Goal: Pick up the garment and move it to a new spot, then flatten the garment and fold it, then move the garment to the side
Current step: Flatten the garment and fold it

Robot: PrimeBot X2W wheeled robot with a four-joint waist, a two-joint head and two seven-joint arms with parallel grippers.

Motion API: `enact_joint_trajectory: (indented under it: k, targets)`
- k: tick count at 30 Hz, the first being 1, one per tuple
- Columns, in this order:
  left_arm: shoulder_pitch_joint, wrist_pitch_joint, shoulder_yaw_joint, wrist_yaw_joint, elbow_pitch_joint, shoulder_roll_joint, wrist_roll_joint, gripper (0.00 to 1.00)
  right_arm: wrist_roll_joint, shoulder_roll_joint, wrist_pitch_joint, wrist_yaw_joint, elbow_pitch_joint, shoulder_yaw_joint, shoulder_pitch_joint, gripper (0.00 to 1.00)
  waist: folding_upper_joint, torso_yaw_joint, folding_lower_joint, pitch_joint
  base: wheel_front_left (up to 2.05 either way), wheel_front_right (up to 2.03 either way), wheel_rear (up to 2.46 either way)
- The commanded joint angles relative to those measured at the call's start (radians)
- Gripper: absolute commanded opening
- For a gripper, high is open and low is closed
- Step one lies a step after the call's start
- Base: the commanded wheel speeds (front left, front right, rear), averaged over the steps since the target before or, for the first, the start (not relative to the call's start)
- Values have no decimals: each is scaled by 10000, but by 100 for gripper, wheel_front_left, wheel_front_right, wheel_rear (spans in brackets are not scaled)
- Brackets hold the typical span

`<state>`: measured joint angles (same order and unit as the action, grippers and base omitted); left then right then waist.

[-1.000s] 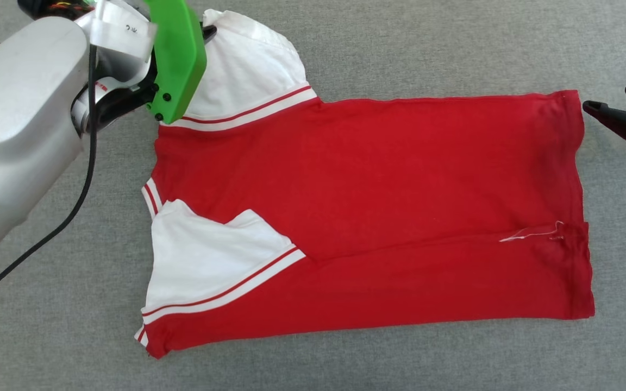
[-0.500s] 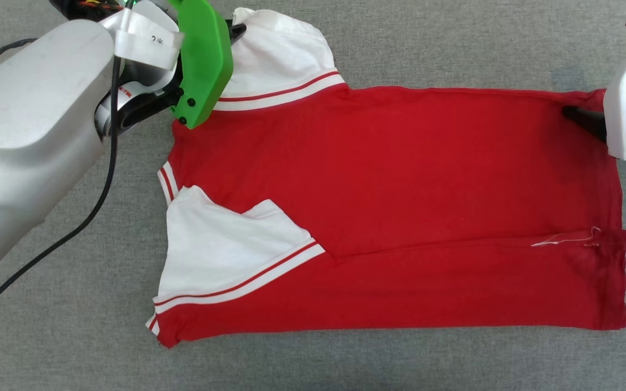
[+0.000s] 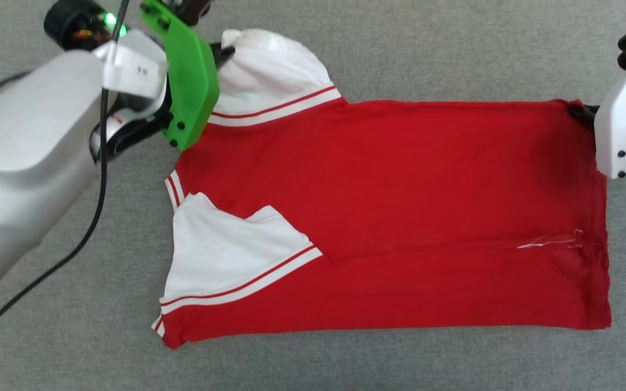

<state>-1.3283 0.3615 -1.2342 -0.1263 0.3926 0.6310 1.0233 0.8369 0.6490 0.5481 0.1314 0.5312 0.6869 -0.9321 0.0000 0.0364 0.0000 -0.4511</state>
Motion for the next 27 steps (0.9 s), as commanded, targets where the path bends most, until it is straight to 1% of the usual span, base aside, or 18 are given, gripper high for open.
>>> enact_joint_trajectory:
  k: [1, 6, 10, 13, 22, 24, 27]
  targets:
    - [316, -157, -32, 76, -87, 139, -7, 0, 111, 150, -435, -7, -187, 128, 232, 0, 0, 31, 0, 483, 0, 0, 0]
    - [1185, -605, -80, 329, -596, 490, 60, 0, 416, 497, -1855, -7, -755, 474, 795, 0, 0, -4, 0, 1067, 0, 0, 0]
    - [1990, -992, -100, 721, -1239, 879, 175, 0, 538, 722, -2743, -7, -1072, 650, 1405, 0, 0, -70, 0, 1459, 0, 0, 0]
    - [2664, -1311, -109, 1136, -1793, 1151, 287, 0, 654, 910, -3321, -7, -1271, 587, 1973, 0, 0, -169, 0, 1696, 0, 0, 0]
    - [4704, -2210, -183, 2277, -3235, 1820, 642, 0, 707, 1358, -4272, -7, -1988, 224, 3811, 0, 0, -335, 0, 2294, 0, 0, 0]
    - [5174, -2390, -201, 2475, -3468, 1916, 792, 0, 660, 1411, -4371, -7, -2129, 115, 4190, 0, 0, -332, 0, 2410, 0, 0, 0]
    - [5804, -2515, -251, 2634, -3620, 1967, 947, 0, 664, 1430, -4505, -7, -2294, -104, 4816, 0, 0, -377, 0, 2548, 0, 0, 0]
